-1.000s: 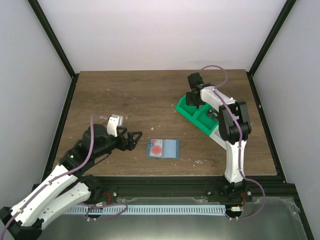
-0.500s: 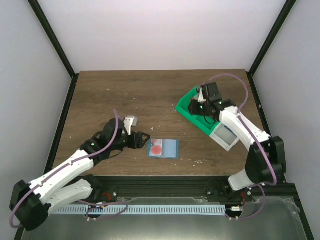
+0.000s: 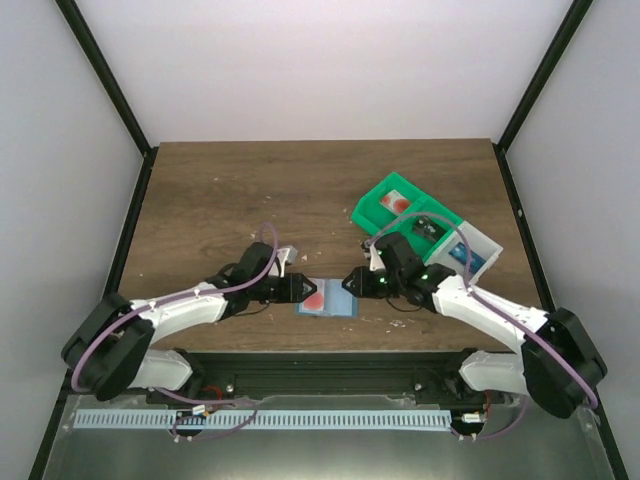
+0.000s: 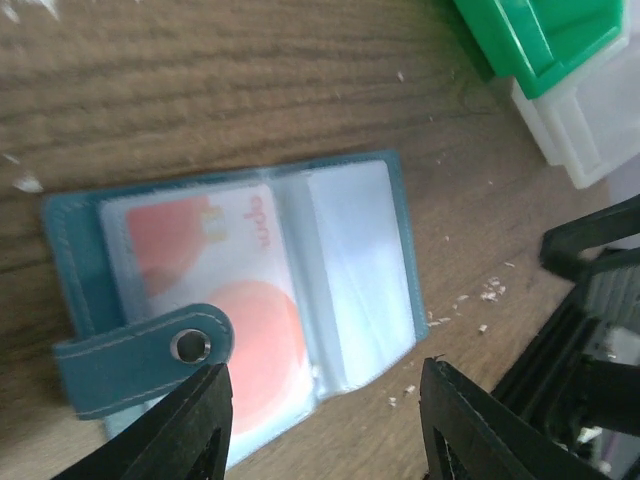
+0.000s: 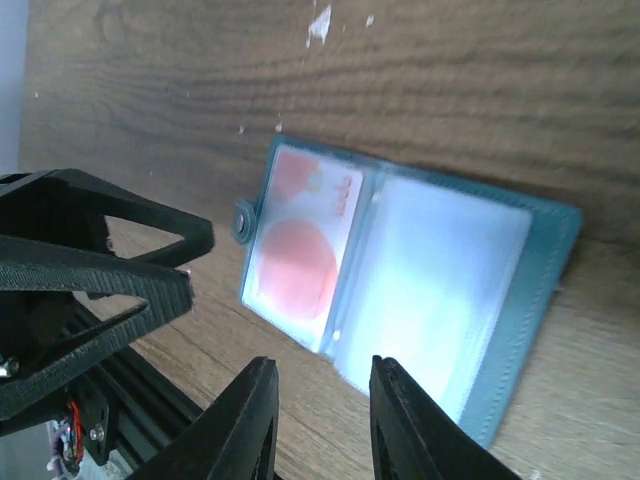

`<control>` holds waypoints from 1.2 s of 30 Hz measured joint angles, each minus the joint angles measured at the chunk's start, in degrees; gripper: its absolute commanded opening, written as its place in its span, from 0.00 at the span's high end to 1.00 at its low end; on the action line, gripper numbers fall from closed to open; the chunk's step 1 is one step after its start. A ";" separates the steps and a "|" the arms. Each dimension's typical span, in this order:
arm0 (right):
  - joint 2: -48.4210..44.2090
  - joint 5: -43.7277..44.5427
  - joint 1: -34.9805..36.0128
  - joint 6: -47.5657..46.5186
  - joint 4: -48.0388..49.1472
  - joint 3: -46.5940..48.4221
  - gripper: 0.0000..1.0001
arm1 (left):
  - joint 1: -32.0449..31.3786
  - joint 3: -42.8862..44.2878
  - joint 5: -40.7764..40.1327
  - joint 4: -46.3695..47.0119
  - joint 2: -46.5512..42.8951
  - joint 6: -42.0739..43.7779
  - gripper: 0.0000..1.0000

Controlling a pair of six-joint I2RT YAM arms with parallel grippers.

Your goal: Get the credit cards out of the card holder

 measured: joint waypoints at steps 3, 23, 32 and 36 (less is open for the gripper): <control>2.19 -0.24 2.58 2.27 3.28 -1.36 0.78 | 0.00 -2.34 3.89 6.32 2.80 -3.08 0.45; 18.21 0.35 4.39 4.92 15.32 -3.43 1.00 | -0.28 -7.23 6.43 21.22 8.09 -10.60 0.19; 17.62 1.70 4.46 5.11 17.44 -5.27 1.00 | -0.33 -7.04 3.23 18.91 7.93 -8.79 0.17; 15.32 1.81 4.98 5.97 16.31 -5.27 0.99 | -0.33 -7.02 3.04 18.56 7.37 -8.92 0.15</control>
